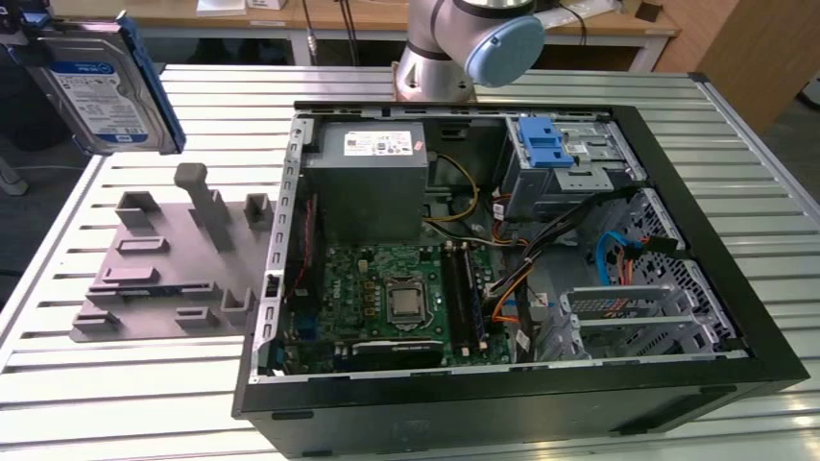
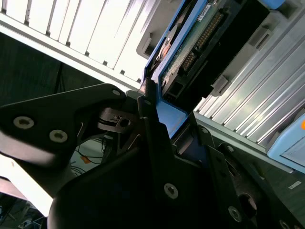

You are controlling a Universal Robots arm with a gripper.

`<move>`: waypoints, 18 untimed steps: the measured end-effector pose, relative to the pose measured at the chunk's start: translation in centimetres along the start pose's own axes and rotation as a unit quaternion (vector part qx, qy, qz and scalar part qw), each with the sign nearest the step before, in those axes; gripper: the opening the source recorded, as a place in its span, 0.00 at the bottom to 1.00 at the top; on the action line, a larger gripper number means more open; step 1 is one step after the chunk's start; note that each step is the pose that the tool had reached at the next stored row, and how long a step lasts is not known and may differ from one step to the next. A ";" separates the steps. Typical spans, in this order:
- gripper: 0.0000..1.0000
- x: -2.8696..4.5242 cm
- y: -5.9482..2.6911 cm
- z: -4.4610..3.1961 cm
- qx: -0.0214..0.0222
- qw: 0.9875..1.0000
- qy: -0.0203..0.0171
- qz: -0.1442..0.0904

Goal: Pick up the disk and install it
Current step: 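Pick up the disk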

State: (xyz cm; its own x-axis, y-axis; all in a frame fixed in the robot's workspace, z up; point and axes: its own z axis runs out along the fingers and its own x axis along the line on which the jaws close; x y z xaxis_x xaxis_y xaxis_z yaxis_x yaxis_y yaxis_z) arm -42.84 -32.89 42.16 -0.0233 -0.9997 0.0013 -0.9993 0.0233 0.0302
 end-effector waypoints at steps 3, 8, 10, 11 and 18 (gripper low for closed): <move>0.36 -0.01 0.01 -0.31 0.000 1.000 0.000 0.000; 0.36 -0.01 0.02 -0.81 0.000 1.000 0.000 0.000; 0.36 -0.01 0.03 -0.97 0.000 1.000 0.000 0.000; 0.36 -0.01 0.03 -1.04 0.000 1.000 0.000 0.000; 0.36 -0.01 0.04 -1.49 0.000 1.000 0.000 0.000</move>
State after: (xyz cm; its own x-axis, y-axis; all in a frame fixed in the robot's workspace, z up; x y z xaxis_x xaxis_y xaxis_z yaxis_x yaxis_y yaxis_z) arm -42.84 -32.88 43.65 -0.0233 -0.9997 0.0014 -0.9993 0.0233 0.0302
